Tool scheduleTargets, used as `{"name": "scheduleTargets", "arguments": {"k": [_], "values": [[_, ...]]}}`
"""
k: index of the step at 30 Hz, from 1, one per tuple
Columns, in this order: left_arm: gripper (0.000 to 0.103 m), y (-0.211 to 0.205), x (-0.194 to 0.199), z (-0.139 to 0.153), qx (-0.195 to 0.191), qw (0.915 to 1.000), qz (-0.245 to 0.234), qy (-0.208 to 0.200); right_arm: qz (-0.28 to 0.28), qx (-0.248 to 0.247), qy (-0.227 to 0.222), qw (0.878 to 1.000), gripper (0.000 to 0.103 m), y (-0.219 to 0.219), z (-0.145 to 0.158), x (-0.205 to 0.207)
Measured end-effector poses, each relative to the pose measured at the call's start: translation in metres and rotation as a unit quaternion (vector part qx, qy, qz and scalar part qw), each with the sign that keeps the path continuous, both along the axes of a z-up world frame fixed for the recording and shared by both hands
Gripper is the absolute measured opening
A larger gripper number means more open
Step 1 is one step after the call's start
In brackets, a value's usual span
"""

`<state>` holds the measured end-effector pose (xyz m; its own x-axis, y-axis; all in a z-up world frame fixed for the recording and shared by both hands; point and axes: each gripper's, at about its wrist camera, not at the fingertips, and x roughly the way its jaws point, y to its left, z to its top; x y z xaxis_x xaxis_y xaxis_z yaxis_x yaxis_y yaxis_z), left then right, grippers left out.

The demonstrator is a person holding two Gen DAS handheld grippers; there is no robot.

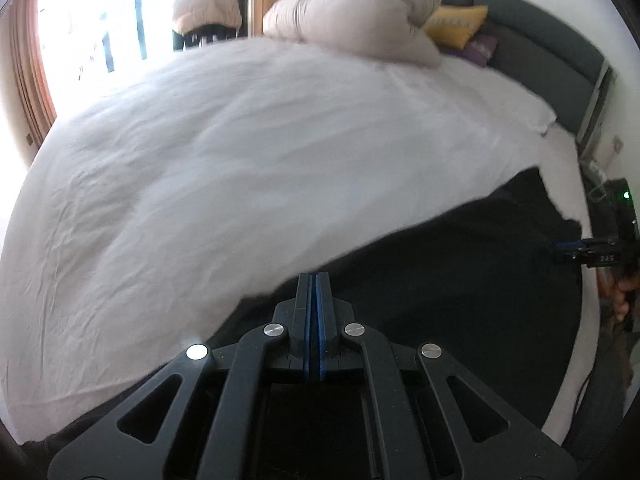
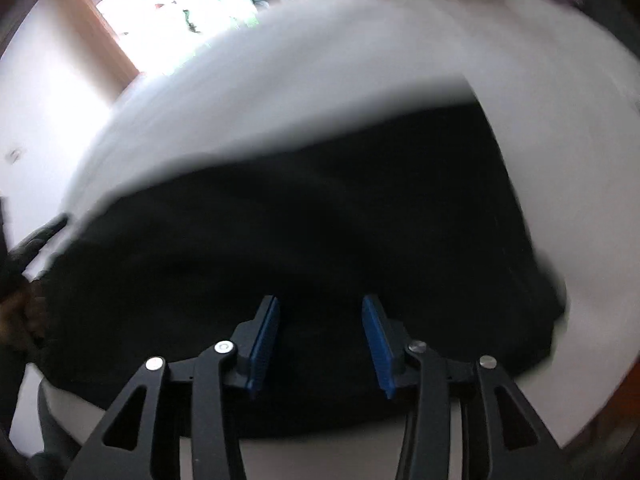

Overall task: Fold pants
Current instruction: 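Fold the jeans over with the right tool toward the left tool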

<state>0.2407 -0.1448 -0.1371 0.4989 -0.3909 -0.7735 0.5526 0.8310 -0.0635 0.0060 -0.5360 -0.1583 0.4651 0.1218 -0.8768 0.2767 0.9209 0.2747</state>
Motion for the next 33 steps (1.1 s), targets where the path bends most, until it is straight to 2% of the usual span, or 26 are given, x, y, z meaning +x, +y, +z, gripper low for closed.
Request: {"name": "scheduleTargets", "arguments": {"k": [1, 2, 4, 6, 7, 8, 9, 11, 13, 15, 16, 18, 19, 21, 24, 26, 28, 29, 30, 31, 33], "values": [[0.001, 0.003, 0.001, -0.003, 0.006, 0.9999, 0.006, 0.008, -0.023, 0.009, -0.024, 0.999, 0.017, -0.012, 0.0, -0.013], [0.001, 0.008, 0.001, -0.005, 0.006, 0.9997, 0.017, 0.017, -0.062, 0.006, -0.015, 0.998, 0.0, -0.026, 0.0, -0.023], [0.001, 0.022, -0.003, -0.001, -0.008, 0.9992, 0.036, 0.017, -0.14, 0.002, -0.001, 0.99, 0.0, -0.051, 0.007, -0.042], [0.001, 0.027, -0.008, 0.002, -0.008, 0.999, 0.041, 0.015, -0.188, -0.034, 0.008, 0.982, 0.013, -0.065, 0.024, -0.055], [0.001, 0.027, -0.011, 0.004, -0.009, 0.9991, 0.039, 0.015, -0.194, -0.033, -0.023, 0.98, 0.02, -0.067, 0.039, -0.064], [0.001, 0.026, -0.016, 0.005, -0.01, 0.9992, 0.035, 0.015, -0.2, -0.027, -0.047, 0.978, 0.038, -0.066, 0.049, -0.071], [0.001, 0.025, -0.019, 0.006, -0.012, 0.9994, 0.029, 0.016, -0.207, -0.019, -0.073, 0.976, 0.05, -0.063, 0.059, -0.078], [0.001, 0.021, -0.03, 0.006, -0.017, 0.9995, 0.016, 0.023, -0.193, 0.03, -0.115, 0.974, 0.05, -0.054, 0.07, -0.079], [0.001, 0.013, -0.05, 0.004, -0.019, 0.9991, -0.013, 0.035, -0.151, 0.095, -0.122, 0.976, 0.05, -0.037, 0.068, -0.069], [0.001, 0.007, -0.072, -0.002, -0.007, 0.9987, -0.032, 0.037, -0.164, 0.125, -0.117, 0.972, 0.05, -0.027, 0.059, -0.065], [0.001, 0.007, -0.081, -0.005, -0.006, 0.9984, -0.038, 0.041, -0.191, 0.155, -0.106, 0.963, 0.05, -0.028, 0.05, -0.068], [0.001, 0.007, -0.099, -0.01, -0.012, 0.9972, -0.051, 0.054, -0.243, 0.242, -0.094, 0.935, 0.05, -0.035, 0.027, -0.075], [0.001, 0.005, -0.109, -0.012, -0.013, 0.9964, -0.061, 0.057, -0.25, 0.277, -0.085, 0.924, 0.05, -0.032, 0.015, -0.078], [0.001, 0.001, -0.124, -0.016, -0.002, 0.995, -0.08, 0.059, -0.235, 0.292, -0.082, 0.923, 0.05, -0.032, 0.006, -0.068], [0.001, -0.003, -0.139, -0.027, 0.028, 0.9935, -0.094, 0.058, -0.213, 0.33, -0.082, 0.916, 0.05, -0.03, -0.009, -0.046], [0.001, 0.0, -0.137, -0.032, 0.02, 0.9932, -0.089, 0.072, -0.211, 0.333, -0.072, 0.916, 0.05, -0.015, -0.015, -0.038], [0.001, 0.007, -0.135, -0.032, 0.003, 0.9923, -0.084, 0.091, -0.208, 0.351, -0.077, 0.91, 0.05, -0.015, -0.018, -0.032], [0.001, 0.009, -0.136, -0.032, 0.0, 0.992, -0.083, 0.095, -0.207, 0.356, -0.079, 0.908, 0.045, -0.019, -0.024, -0.02], [0.001, 0.01, -0.136, -0.032, -0.002, 0.9919, -0.083, 0.096, -0.202, 0.361, -0.081, 0.907, 0.034, -0.019, -0.023, -0.018], [0.001, 0.011, -0.133, -0.033, -0.003, 0.9919, -0.082, 0.097, -0.199, 0.362, -0.08, 0.907, 0.027, -0.017, -0.024, -0.016], [0.001, 0.015, -0.133, -0.035, -0.006, 0.9918, -0.079, 0.1, -0.199, 0.353, -0.073, 0.911, 0.008, -0.014, -0.028, -0.02]]}}
